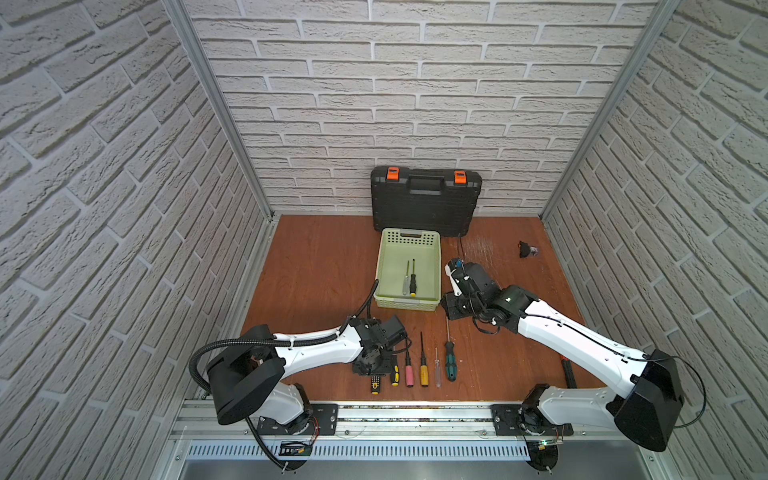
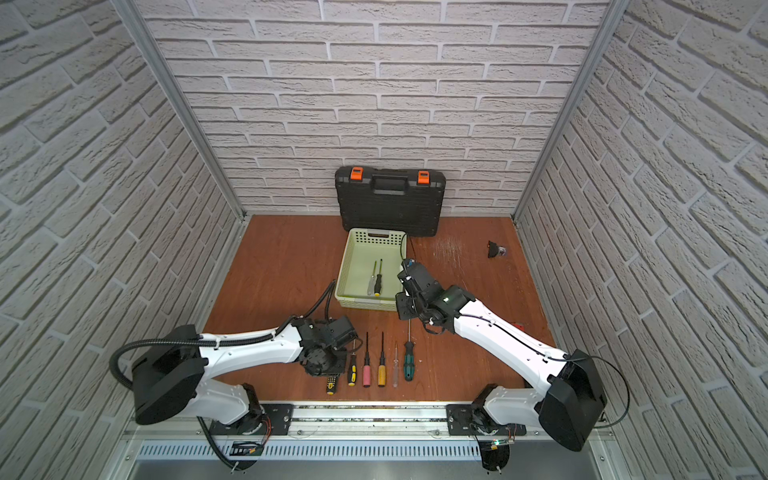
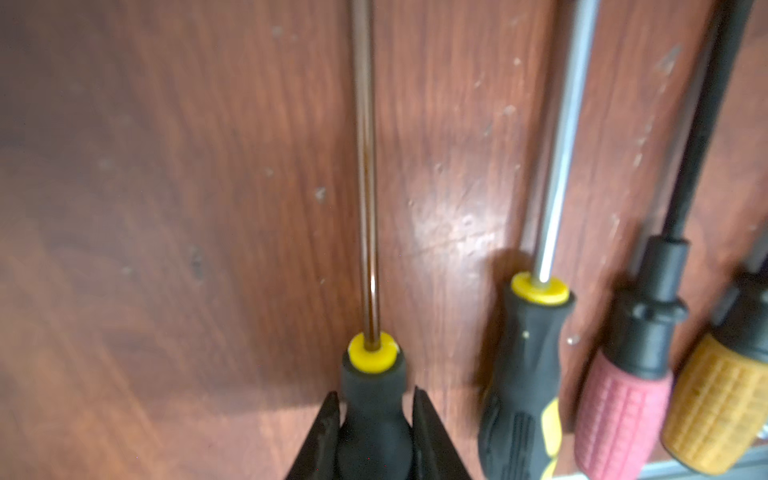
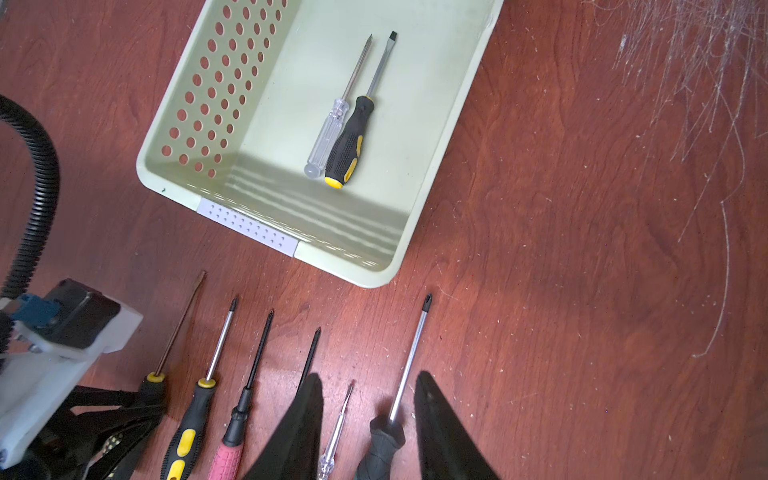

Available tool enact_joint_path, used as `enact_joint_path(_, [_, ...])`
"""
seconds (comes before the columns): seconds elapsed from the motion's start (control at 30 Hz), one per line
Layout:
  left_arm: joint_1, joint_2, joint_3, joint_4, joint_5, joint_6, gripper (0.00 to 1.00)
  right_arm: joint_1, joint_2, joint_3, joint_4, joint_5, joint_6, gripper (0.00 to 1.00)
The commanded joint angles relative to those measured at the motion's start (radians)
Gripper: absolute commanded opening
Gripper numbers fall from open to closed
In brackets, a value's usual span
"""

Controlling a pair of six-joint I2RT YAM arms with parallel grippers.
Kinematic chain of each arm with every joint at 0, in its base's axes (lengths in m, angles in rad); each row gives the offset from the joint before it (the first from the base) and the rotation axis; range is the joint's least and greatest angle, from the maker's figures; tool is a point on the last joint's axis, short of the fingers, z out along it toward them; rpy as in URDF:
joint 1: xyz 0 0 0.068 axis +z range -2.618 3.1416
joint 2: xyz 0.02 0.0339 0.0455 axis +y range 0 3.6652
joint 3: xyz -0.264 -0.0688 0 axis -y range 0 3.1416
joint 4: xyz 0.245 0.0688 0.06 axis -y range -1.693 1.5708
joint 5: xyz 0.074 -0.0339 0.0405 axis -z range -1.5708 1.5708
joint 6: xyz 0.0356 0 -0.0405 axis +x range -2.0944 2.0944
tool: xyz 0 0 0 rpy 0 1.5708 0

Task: Put the screwdriver in the bin
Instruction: 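Lower the left gripper onto the black-yellow dotted screwdriver handle and close it, then lift the black-yellow screwdriver with the left gripper and carry it over the basket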

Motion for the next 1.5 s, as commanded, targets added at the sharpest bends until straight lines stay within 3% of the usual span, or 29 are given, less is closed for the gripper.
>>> enact_joint_path(0.0, [0.033, -0.081, 0.008, -0.053, -0.025, 0.013, 0.09, 0.005, 0.008, -0.011, 0.05, 0.0, 0.014, 0.39])
enact_joint_path(0.37, [0.174, -0.257, 0.18, -0.235, 0.062, 0.21, 0.08, 0.005, 0.033, 0.008, 0.048, 0.004, 0.014, 0.38])
enact_joint_path(0.53, [0.267, -0.28, 0.269, -0.187, 0.112, 0.286, 0.09, 0.003, 0.061, 0.021, 0.055, 0.004, 0.021, 0.38])
enact_joint_path(0.77, [0.429, 0.038, 0.604, -0.159, 0.189, 0.508, 0.08, 0.002, 0.038, 0.032, 0.045, -0.007, 0.015, 0.38])
enact_joint_path(0.97, [0.455, 0.408, 0.989, -0.205, 0.184, 0.585, 0.05, 0.001, -0.042, -0.025, 0.025, 0.003, 0.037, 0.38])
enact_joint_path(1.1, [0.455, 0.588, 1.161, -0.26, 0.144, 0.605, 0.05, 0.0, -0.08, -0.051, 0.007, 0.006, 0.049, 0.38])
enact_joint_path(1.2, [0.458, 0.673, 1.228, -0.306, 0.109, 0.606, 0.05, 0.0, -0.099, -0.061, 0.005, 0.017, 0.056, 0.38])
enact_joint_path(1.47, [0.457, 0.778, 1.218, -0.302, 0.077, 0.583, 0.06, 0.0, -0.099, -0.08, 0.02, 0.011, 0.064, 0.38])
